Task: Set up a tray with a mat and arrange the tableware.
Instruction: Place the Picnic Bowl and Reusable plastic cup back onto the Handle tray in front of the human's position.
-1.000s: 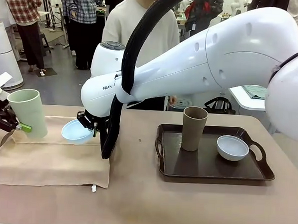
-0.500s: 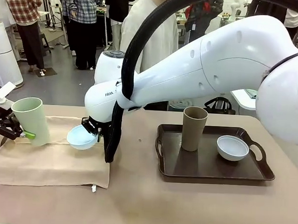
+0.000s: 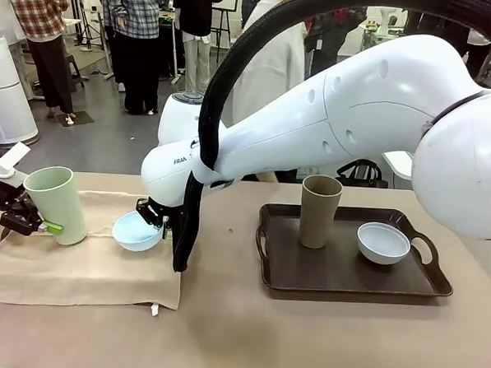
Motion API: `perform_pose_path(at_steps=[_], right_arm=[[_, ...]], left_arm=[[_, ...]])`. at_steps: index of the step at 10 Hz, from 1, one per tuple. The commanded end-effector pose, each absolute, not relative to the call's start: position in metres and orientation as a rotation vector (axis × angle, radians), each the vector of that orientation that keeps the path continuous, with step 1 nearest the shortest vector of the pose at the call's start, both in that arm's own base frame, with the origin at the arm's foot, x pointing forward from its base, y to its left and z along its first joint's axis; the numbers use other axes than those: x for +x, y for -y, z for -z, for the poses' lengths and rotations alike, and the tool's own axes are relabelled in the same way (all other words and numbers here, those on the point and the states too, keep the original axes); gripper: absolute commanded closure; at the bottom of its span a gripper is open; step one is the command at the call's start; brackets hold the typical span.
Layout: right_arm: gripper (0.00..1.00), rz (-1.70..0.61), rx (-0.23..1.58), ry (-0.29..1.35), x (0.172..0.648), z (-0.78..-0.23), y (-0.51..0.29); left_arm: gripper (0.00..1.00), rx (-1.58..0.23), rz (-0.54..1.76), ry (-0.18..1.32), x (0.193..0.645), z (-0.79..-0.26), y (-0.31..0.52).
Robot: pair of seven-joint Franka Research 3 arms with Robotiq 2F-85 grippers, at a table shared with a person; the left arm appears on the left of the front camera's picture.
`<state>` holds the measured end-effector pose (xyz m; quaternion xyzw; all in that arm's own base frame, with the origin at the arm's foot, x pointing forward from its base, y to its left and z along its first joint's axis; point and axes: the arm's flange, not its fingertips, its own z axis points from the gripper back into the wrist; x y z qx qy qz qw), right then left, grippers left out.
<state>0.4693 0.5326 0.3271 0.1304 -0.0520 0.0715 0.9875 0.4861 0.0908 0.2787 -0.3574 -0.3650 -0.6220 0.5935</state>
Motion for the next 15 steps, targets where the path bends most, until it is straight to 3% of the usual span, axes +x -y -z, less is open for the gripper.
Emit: perform_pose_path(at_steps=[1,2,3,4,7,8,9,11,15], right_arm=[[0.55,-0.159,0.292,0.095,0.468,-0.321,-0.528],[0.23,-0.157,0.289,0.092,0.468,-0.322,-0.527],[0.0,-0.156,0.279,0.094,0.466,-0.326,-0.527],[0.04,-0.153,0.273,0.1,0.464,-0.332,-0.526],[0.0,-0.162,0.301,0.149,0.449,-0.367,-0.515],[0.19,-0.169,0.315,0.161,0.444,-0.377,-0.512],[0.1,-0.172,0.311,0.166,0.438,-0.384,-0.507],[0.1,-0.178,0.309,0.197,0.421,-0.409,-0.497],[0.1,-0.218,0.237,0.242,0.388,-0.472,-0.482]], left_arm=[[0.0,-0.81,1.45,0.893,0.486,-0.275,-0.089],[0.0,-0.808,1.449,0.881,0.485,-0.275,-0.089],[0.0,-0.8,1.454,0.853,0.484,-0.276,-0.09],[0.0,-0.774,1.448,0.826,0.483,-0.278,-0.092],[0.0,-0.711,1.413,0.753,0.481,-0.293,-0.111],[0.0,-0.685,1.407,0.737,0.479,-0.302,-0.118],[0.0,-0.646,1.379,0.679,0.475,-0.313,-0.125],[0.0,-0.617,1.336,0.494,0.451,-0.346,-0.135],[0.0,-0.394,1.19,0.185,0.396,-0.432,-0.113]])
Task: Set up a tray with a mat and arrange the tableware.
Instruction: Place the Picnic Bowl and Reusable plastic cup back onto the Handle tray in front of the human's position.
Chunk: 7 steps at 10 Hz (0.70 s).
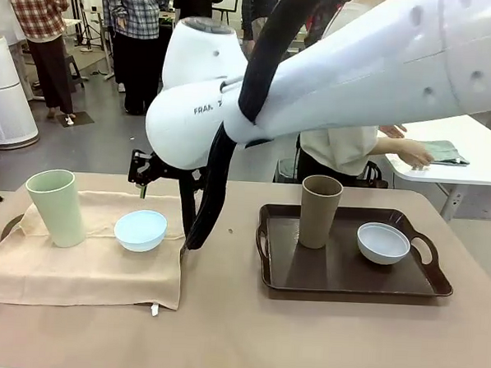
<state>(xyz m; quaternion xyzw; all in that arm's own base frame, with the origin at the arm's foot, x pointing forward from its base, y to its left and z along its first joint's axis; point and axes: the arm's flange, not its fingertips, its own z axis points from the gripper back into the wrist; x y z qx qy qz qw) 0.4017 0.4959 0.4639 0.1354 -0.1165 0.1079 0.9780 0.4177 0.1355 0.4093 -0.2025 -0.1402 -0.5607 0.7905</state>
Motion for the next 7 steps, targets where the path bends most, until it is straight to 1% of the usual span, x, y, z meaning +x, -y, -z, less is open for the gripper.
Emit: perform_pose_path(at_steps=[1,2,4,6,7], right_arm=[[0.1,-0.226,0.22,0.241,0.381,-0.483,-0.475],[0.1,-0.239,0.191,0.234,0.375,-0.492,-0.467],[0.1,-0.239,0.138,0.215,0.367,-0.505,-0.45],[0.1,-0.185,0.086,0.19,0.361,-0.515,-0.433],[0.1,-0.157,0.052,0.18,0.358,-0.519,-0.425]], left_arm=[[0.0,-0.303,1.181,0.141,0.389,-0.452,-0.101],[0.0,-0.249,1.187,0.104,0.383,-0.473,-0.086],[0.0,-0.196,1.133,0.015,0.384,-0.508,-0.053],[0.0,-0.152,1.026,0.01,0.398,-0.521,-0.015],[0.0,-0.079,0.954,0.013,0.405,-0.528,0.004]])
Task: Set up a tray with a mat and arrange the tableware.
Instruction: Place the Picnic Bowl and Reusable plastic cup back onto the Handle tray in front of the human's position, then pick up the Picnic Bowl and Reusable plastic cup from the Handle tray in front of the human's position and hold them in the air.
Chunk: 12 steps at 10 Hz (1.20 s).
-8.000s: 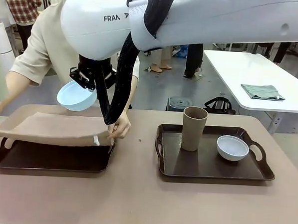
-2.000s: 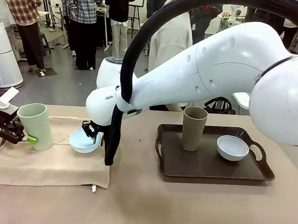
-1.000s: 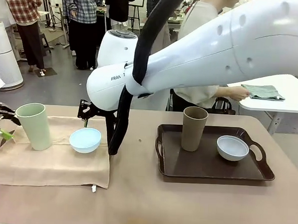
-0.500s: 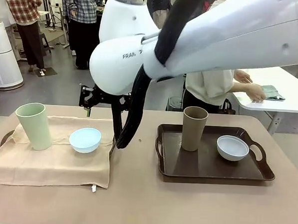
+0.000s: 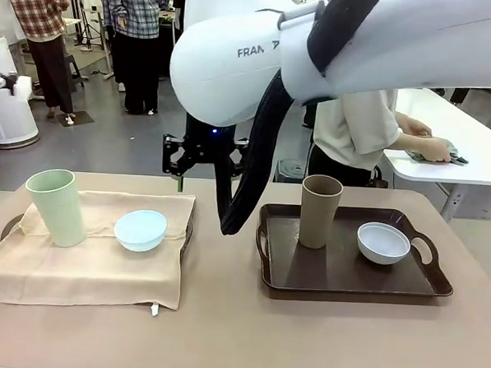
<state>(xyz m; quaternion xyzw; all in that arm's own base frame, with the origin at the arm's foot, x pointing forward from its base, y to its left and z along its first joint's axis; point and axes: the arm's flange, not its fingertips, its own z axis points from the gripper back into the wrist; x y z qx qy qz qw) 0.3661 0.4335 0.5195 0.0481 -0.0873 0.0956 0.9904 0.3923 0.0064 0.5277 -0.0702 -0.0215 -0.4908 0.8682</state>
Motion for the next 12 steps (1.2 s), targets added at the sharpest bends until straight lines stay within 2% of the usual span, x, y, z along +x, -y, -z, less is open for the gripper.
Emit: perform_pose_path(at_steps=[1,2,4,6,7,8,12], right_arm=[[0.1,-0.126,0.042,0.174,0.356,-0.522,-0.419],[0.1,-0.106,0.033,0.166,0.351,-0.524,-0.413],[0.1,-0.057,0.013,0.132,0.349,-0.528,-0.398],[0.1,-0.07,0.011,0.144,0.34,-0.541,-0.381],[0.1,-0.067,-0.038,0.133,0.339,-0.543,-0.376],[0.1,-0.077,0.013,0.142,0.354,-0.539,-0.394],[0.1,-0.077,0.013,0.142,0.354,-0.539,-0.394]], left_arm=[[0.0,-0.048,0.87,0.034,0.417,-0.536,0.021],[0.0,-0.025,0.744,0.069,0.433,-0.539,0.031],[0.0,0.034,0.605,0.019,0.449,-0.525,0.039],[0.0,0.036,0.58,-0.01,0.447,-0.519,0.045],[0.0,0.013,0.624,0.046,0.448,-0.522,0.035],[0.0,0.013,0.624,0.046,0.448,-0.522,0.035],[0.0,0.013,0.624,0.046,0.448,-0.522,0.035]])
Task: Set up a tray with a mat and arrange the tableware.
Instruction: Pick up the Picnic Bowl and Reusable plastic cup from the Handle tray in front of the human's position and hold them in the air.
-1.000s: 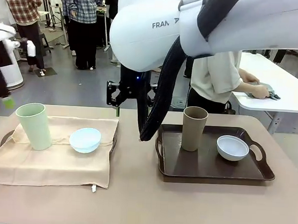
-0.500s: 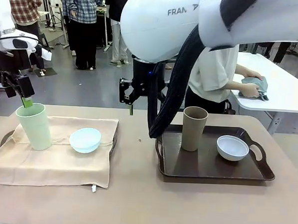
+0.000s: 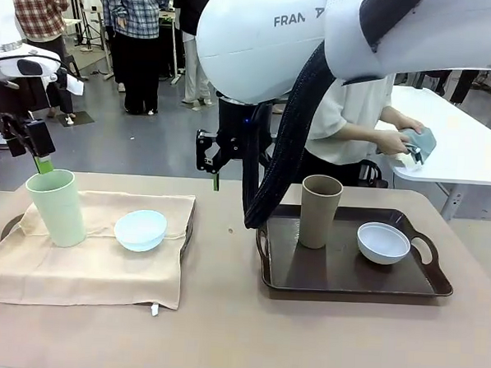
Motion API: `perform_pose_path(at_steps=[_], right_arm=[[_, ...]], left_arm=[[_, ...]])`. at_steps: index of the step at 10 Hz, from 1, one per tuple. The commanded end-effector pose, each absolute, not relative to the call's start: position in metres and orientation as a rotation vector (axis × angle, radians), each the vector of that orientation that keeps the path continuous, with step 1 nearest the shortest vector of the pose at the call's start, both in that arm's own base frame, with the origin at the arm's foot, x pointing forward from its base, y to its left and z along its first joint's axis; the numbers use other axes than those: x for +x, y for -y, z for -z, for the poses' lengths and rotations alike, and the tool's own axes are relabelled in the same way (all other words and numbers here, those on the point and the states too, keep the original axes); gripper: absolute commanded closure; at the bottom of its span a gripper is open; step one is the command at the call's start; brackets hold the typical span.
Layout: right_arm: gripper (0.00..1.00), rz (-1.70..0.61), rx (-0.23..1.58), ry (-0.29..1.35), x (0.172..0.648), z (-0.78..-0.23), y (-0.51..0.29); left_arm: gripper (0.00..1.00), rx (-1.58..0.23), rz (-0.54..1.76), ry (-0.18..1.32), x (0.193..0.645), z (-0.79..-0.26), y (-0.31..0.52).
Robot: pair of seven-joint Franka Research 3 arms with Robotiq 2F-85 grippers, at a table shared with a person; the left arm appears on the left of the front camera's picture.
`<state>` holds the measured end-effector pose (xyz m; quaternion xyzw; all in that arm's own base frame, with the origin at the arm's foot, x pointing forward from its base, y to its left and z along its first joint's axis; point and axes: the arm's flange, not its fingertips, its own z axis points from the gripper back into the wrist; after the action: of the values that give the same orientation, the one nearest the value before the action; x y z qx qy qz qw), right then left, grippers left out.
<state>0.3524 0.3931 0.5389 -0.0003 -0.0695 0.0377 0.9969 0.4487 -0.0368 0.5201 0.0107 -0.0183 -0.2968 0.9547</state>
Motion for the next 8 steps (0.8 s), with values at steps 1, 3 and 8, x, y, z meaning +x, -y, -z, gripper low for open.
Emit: perform_pose_path(at_steps=[1,3,8], right_arm=[[0.1,-0.077,0.013,0.142,0.354,-0.539,-0.394],[0.1,-0.077,0.013,0.142,0.354,-0.539,-0.394],[0.1,-0.075,0.002,0.141,0.353,-0.54,-0.393]], left_arm=[[0.0,0.013,0.624,0.046,0.448,-0.522,0.035],[0.0,0.013,0.624,0.046,0.448,-0.522,0.035],[0.0,0.053,0.518,-0.01,0.426,-0.514,0.048]])
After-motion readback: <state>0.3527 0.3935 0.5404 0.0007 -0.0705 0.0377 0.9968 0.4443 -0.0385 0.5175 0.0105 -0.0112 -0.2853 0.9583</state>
